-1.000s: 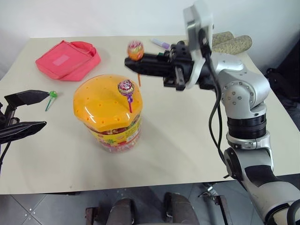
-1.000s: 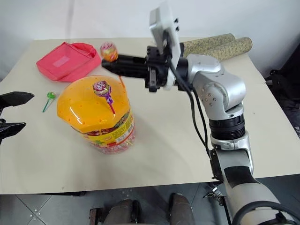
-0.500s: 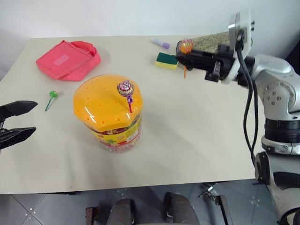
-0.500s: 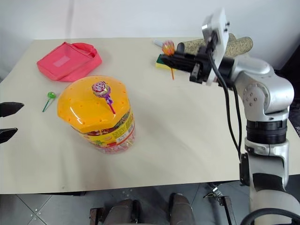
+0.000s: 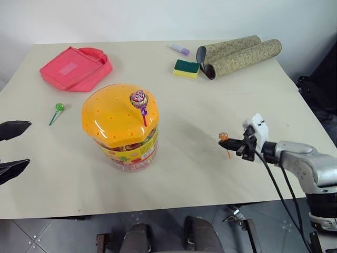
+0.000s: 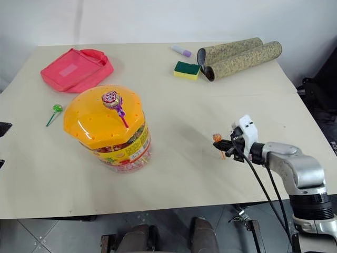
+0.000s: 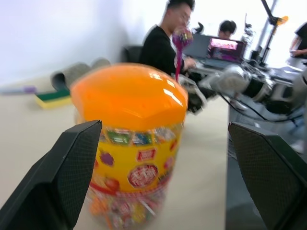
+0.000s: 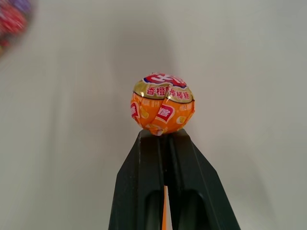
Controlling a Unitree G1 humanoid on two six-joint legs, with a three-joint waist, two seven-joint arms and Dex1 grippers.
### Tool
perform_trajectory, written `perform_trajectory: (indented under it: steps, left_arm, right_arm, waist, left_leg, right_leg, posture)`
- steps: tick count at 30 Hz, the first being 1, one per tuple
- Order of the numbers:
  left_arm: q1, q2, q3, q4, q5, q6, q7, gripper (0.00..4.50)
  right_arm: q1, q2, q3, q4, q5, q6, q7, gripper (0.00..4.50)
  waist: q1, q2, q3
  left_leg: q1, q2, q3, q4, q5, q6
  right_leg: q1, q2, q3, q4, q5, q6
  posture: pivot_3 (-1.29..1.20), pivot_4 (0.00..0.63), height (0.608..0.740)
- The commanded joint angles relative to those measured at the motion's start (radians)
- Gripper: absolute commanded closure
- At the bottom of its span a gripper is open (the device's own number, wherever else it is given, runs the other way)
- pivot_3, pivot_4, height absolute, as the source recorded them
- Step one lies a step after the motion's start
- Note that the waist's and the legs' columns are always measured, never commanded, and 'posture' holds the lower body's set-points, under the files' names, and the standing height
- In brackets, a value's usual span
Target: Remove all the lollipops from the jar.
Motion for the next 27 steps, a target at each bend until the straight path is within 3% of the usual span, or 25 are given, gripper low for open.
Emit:
perform_trajectory:
  steps: [1, 3, 6, 17, 27]
  left_arm:
    - [0.023, 0.002, 0.063, -0.031, -0.030, 0.011, 0.008, 0.00]
    - [0.027, 0.000, 0.069, -0.034, -0.033, 0.013, 0.011, 0.00]
    - [0.032, 0.000, 0.077, -0.044, -0.043, 0.020, 0.020, 0.00]
    - [-0.001, 0.019, 0.040, -0.025, -0.040, 0.019, 0.019, 0.00]
    - [-0.065, 0.035, -0.025, 0.018, -0.022, 0.011, 0.006, 0.00]
  right_arm:
    - [0.011, 0.016, -0.001, 0.009, -0.020, -0.020, -0.017, 4.47]
    - [0.017, 0.021, 0.005, 0.016, -0.027, -0.027, -0.020, 4.47]
    - [0.031, 0.024, 0.010, 0.014, -0.027, -0.032, -0.007, 3.67]
    - [0.050, -0.010, -0.044, -0.080, 0.029, -0.045, 0.052, 0.02]
    - [0.018, -0.094, -0.138, -0.188, 0.103, -0.027, 0.098, 0.02]
  waist:
    - [0.000, 0.000, 0.000]
    - [0.000, 0.000, 0.000]
    - [0.005, 0.000, 0.000]
    - [0.003, 0.000, 0.000]
    - [0.003, 0.000, 0.000]
  left_leg:
    - [0.000, 0.000, 0.000, 0.000, 0.000, 0.000]
    - [0.000, 0.000, 0.000, 0.000, 0.000, 0.000]
    - [0.000, 0.000, 0.000, 0.000, 0.000, 0.000]
    - [0.000, 0.000, -0.001, 0.000, 0.000, 0.000]
    - [0.000, 0.000, 0.000, 0.000, 0.000, 0.000]
  right_leg:
    - [0.000, 0.000, 0.000, 0.000, 0.000, 0.000]
    - [0.000, 0.000, 0.000, 0.000, 0.000, 0.000]
    - [0.000, 0.000, 0.000, 0.000, 0.000, 0.000]
    - [0.001, 0.000, 0.000, 0.000, 0.000, 0.000]
    - [0.001, 0.001, 0.000, -0.001, 0.000, 0.000]
  posture:
    - [0.00, 0.150, 0.740]
    - [0.00, 0.150, 0.740]
    - [0.00, 0.150, 0.740]
    - [0.00, 0.150, 0.740]
    - [0.00, 0.150, 0.740]
